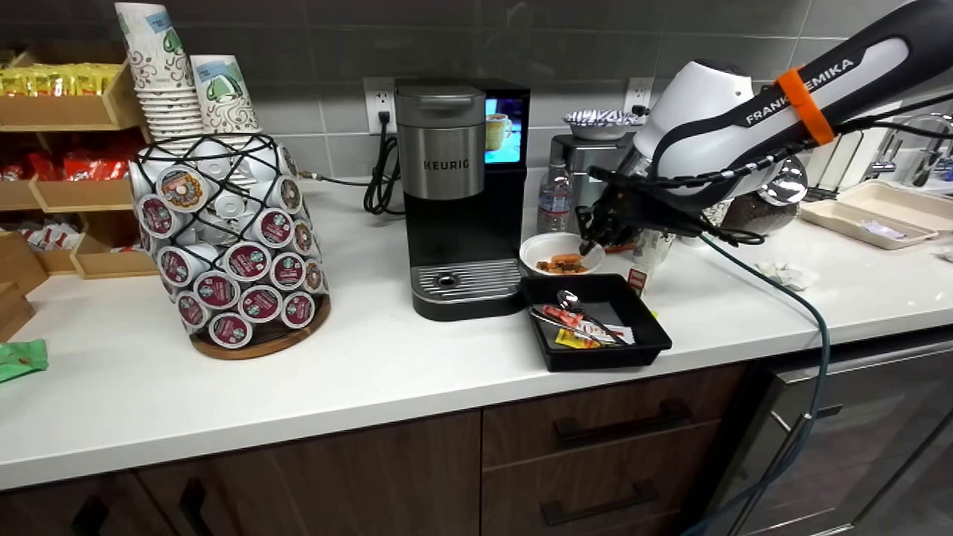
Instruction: Move the white bowl forwards.
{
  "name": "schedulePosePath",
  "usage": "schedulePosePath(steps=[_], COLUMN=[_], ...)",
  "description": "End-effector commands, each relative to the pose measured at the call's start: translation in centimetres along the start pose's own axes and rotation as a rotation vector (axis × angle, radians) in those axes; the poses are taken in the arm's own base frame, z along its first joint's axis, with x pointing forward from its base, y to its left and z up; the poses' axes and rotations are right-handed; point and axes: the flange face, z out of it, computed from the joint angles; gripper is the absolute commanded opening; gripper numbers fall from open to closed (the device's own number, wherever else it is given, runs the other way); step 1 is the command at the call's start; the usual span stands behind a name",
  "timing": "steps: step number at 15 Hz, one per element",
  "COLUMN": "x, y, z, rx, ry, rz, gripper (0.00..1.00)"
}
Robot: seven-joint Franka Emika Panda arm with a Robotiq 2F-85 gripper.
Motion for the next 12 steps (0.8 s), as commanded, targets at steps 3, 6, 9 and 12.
schedulePosePath(steps=[3, 6, 9, 12], x=[0.7, 0.9, 0.8, 0.4], y=[-0.2, 0.0, -0.1, 0.1], z=[-0.4, -0.6, -1.2, -2.1], rx=[0.001, 0.001, 0.008, 0.015], ry=[-0.003, -0.001, -0.020, -0.058], rz=[0.049, 0.062, 0.066, 0.061], gripper=[0.02, 0.02, 0.02, 0.02])
